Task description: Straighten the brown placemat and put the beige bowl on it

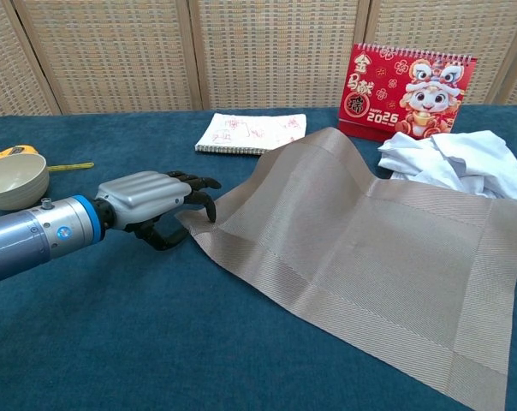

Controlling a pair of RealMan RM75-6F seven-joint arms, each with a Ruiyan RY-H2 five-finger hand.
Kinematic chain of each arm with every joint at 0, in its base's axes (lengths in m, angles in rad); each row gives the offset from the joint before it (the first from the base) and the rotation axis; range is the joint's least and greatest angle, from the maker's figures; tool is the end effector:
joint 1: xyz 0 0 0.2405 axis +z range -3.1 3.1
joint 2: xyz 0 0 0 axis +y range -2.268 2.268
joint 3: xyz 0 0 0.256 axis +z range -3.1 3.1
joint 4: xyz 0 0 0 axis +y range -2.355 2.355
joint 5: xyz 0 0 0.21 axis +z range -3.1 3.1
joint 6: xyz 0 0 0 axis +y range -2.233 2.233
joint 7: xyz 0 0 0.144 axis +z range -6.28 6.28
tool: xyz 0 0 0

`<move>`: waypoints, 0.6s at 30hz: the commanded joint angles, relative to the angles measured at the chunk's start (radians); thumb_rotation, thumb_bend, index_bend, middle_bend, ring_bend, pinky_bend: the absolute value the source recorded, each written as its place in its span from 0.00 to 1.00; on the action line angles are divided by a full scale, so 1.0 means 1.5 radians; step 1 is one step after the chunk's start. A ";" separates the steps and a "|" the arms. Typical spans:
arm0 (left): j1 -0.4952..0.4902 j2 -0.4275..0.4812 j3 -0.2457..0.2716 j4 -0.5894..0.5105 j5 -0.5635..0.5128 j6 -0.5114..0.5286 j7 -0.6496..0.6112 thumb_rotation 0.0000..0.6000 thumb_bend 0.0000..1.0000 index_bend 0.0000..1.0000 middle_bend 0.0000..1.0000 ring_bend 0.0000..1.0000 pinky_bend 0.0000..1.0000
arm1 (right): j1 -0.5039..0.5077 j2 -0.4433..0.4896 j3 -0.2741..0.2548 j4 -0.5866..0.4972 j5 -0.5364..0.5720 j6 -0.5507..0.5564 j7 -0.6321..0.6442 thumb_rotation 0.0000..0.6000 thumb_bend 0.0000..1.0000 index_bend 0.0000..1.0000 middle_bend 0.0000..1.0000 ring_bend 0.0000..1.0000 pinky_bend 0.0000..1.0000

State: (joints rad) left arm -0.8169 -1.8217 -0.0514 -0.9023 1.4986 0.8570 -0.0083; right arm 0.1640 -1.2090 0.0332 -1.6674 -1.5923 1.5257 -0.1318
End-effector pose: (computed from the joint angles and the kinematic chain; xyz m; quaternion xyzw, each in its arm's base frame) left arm -0.1723 0.3595 -0.0923 -0.8292 -0.2857 -0.3285 0.3507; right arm -0.2629 -0.1964 0.1260 0.6281 -0.3384 0.4400 0.5453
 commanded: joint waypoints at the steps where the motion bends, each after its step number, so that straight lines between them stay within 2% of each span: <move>1: 0.000 -0.002 -0.001 0.001 -0.001 0.001 0.001 1.00 0.61 0.34 0.00 0.00 0.00 | -0.001 0.000 0.000 0.000 -0.002 0.000 0.000 1.00 0.00 0.00 0.00 0.00 0.00; 8: 0.000 -0.009 -0.001 0.007 -0.002 0.010 -0.003 1.00 0.60 0.63 0.00 0.00 0.00 | -0.004 0.002 0.003 -0.002 -0.005 0.000 0.003 1.00 0.00 0.00 0.00 0.00 0.00; 18: 0.006 -0.012 -0.001 0.018 -0.002 0.029 -0.011 1.00 0.59 0.78 0.00 0.00 0.00 | -0.007 0.004 0.006 -0.004 -0.011 0.002 0.009 1.00 0.00 0.00 0.00 0.00 0.00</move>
State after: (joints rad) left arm -0.8091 -1.8392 -0.0536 -0.8759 1.4960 0.8997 -0.0247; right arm 0.1537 -1.2025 0.0416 -1.6735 -1.6085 1.5284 -0.1186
